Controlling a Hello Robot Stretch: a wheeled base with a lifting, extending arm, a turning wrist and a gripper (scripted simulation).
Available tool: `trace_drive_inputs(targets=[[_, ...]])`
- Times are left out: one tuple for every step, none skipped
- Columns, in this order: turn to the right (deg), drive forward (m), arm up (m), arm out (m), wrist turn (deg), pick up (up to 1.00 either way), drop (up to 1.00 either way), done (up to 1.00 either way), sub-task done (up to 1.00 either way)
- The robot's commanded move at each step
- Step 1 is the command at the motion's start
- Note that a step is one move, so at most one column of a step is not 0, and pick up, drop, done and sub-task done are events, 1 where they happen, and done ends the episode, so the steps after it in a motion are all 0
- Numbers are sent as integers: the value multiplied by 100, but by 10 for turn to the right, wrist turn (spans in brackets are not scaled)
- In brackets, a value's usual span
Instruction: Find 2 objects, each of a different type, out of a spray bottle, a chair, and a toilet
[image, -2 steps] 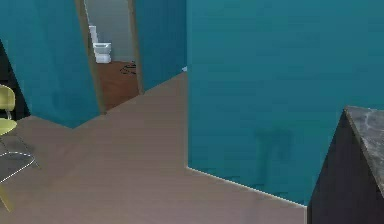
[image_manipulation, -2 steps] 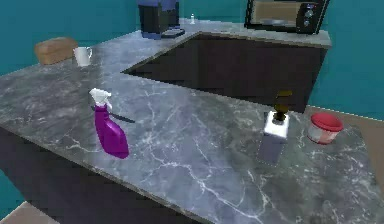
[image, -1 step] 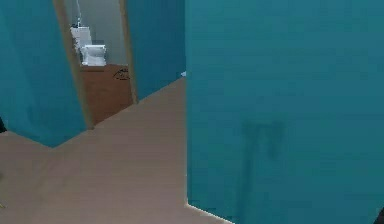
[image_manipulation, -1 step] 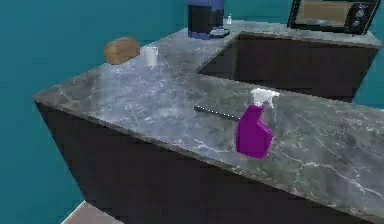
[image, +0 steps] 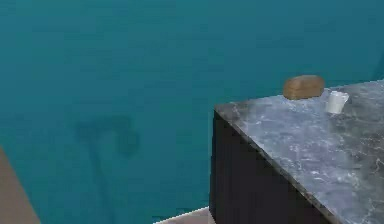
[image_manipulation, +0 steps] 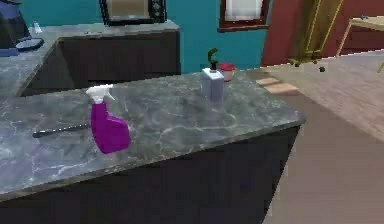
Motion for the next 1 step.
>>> trace_drive_inputs(targets=[[450,0,0,0,0,0,0,0,0]])
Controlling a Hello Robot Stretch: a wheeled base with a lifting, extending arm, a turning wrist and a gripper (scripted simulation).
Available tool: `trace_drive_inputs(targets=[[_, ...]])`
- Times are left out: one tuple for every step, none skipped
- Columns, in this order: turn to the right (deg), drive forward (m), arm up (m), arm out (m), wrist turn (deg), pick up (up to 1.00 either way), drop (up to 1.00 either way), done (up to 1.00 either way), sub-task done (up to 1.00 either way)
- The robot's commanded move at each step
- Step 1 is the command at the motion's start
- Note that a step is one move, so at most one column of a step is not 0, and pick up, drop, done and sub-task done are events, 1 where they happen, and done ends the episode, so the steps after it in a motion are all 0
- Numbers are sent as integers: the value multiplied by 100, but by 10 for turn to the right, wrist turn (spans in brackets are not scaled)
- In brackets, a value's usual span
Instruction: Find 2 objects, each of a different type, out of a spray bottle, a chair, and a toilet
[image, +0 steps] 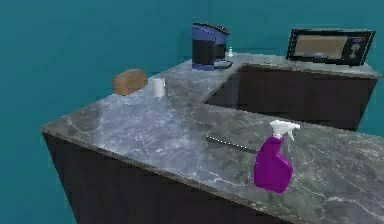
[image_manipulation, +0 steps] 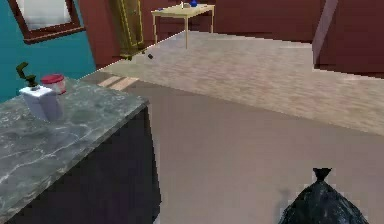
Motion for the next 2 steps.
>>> trace_drive_inputs(targets=[[240,0,0,0,0,0,0,0,0],[0,0,0,0,0,0,0,100,0]])
